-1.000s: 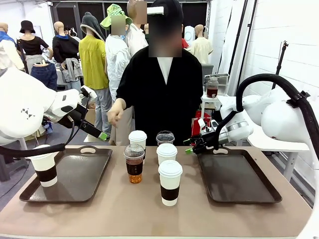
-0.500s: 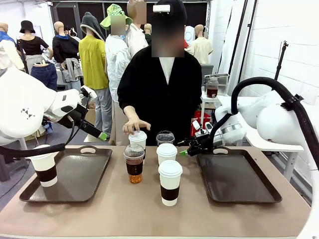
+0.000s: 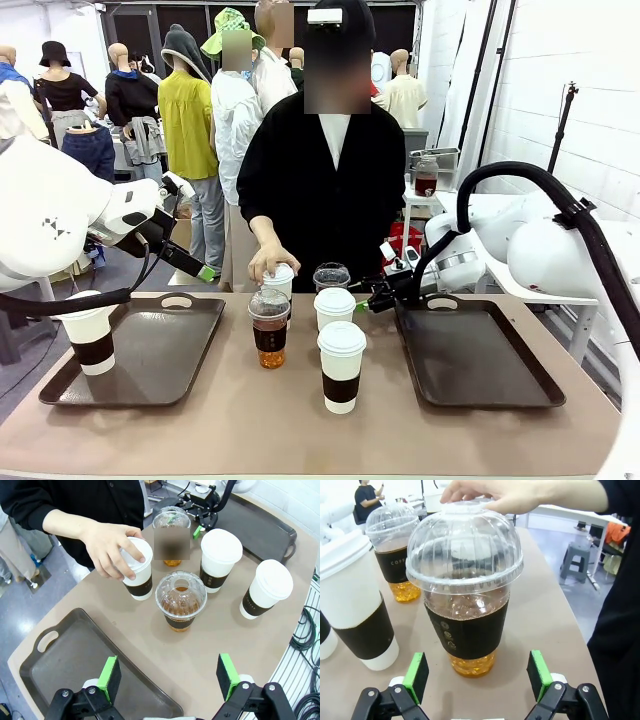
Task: Distribute the coffee onto the tray.
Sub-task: Pick up one iced Americano and place it on the right Handle tray.
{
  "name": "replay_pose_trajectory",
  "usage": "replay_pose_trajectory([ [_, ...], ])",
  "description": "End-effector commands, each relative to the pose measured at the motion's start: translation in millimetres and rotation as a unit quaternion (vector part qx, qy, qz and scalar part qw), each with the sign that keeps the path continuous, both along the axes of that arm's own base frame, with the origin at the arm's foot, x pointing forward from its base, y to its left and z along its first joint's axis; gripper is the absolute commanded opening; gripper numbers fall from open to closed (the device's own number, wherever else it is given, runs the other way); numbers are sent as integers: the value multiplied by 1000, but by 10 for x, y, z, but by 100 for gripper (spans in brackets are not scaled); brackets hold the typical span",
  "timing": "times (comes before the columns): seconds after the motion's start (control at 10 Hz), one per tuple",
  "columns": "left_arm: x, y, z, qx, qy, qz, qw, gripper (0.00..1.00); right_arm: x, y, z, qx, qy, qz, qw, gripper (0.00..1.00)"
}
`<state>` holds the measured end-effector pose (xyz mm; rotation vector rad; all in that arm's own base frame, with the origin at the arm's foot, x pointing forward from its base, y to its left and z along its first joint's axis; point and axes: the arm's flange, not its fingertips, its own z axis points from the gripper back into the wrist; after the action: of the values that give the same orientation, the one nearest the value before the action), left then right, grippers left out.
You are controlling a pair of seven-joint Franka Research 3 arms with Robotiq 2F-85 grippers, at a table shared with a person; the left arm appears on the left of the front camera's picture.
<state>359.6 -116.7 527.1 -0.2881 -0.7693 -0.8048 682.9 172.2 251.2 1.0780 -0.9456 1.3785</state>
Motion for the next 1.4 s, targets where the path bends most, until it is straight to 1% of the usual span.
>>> replay_pose_trajectory([
  [0.0,2,13,-9,-2,4,-1,1000,100,99,56,4,29,18,6,999,100],
  [0.4,2,13,-9,-2,4,-1,1000,100,95,119,-29,26,23,8,999,100],
  [0.7,2,13,-9,-2,4,-1,1000,100,132,207,-39,22,17,-1,1000,100],
  [1.1,2,13,-9,-2,4,-1,1000,100,166,293,-34,25,17,3,1000,100],
  [1.3,2,13,-9,-2,4,-1,1000,100,193,360,-45,25,25,15,999,100],
])
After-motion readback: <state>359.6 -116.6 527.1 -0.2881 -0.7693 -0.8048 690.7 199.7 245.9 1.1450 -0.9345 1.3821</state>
